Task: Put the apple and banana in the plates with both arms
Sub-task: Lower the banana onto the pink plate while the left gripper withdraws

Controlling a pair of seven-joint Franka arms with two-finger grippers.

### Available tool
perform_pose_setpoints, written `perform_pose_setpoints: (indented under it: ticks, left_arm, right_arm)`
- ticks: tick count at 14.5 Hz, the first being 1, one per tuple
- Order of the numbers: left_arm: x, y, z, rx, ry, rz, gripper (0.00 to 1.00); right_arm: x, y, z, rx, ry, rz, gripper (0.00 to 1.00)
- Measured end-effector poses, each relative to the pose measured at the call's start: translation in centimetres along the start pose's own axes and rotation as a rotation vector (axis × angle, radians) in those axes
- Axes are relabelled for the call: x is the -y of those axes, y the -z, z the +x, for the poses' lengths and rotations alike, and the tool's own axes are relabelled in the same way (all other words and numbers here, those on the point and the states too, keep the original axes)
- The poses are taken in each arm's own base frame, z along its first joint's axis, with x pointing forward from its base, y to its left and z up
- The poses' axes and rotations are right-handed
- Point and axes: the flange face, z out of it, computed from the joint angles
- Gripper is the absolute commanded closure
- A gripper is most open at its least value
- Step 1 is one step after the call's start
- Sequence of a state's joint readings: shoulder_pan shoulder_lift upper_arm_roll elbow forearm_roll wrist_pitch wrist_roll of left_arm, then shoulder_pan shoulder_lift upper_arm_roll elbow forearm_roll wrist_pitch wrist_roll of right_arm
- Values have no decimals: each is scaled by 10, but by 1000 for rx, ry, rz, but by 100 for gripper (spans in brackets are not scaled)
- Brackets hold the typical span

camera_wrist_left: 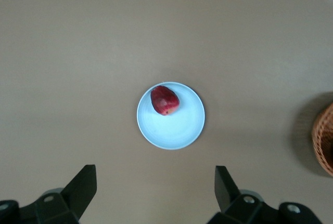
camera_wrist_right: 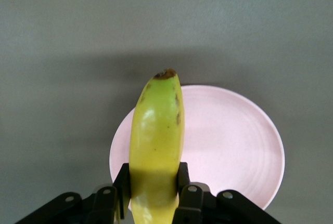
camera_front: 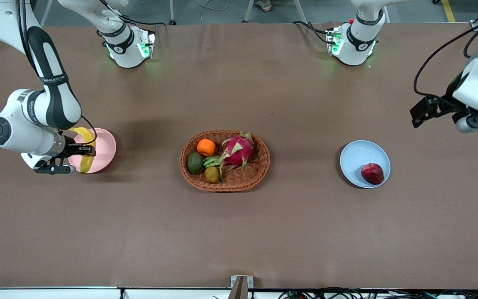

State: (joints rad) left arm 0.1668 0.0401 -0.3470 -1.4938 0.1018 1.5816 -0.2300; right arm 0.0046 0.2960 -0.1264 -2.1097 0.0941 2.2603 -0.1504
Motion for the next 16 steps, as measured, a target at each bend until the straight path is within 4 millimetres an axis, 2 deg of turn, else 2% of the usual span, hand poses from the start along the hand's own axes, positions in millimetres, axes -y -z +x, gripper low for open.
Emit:
perform_pose_setpoints:
  ticks: [5, 6, 8, 11, 13, 14, 15, 16]
  left_arm:
    - [0, 22, -25, 37, -46, -46, 0]
    - [2, 23, -30, 47, -46, -66, 0]
    - [6, 24, -41, 63, -48, -84, 0]
    - [6, 28, -54, 66, -53, -84, 0]
    - [6, 29, -57, 66, -54, -83, 0]
    - [7, 28, -58, 67, -52, -82, 0]
    - [9, 28, -58, 67, -49, -79, 0]
    - [11, 27, -57, 66, -46, -72, 0]
  right_arm:
    - [-8, -21, -5, 1, -16, -5, 73]
    - [-9, -28, -6, 11, -16, -5, 64]
    - [-10, -41, -8, 15, -19, -9, 0]
    - [-11, -48, -8, 18, -23, -11, 0]
    - [-12, -29, -2, 6, -24, -7, 0]
    - [-12, -7, 3, 7, -26, -1, 0]
    - [-13, 24, 9, 8, -30, 8, 0]
    - [-14, 66, 15, 7, -41, 17, 0]
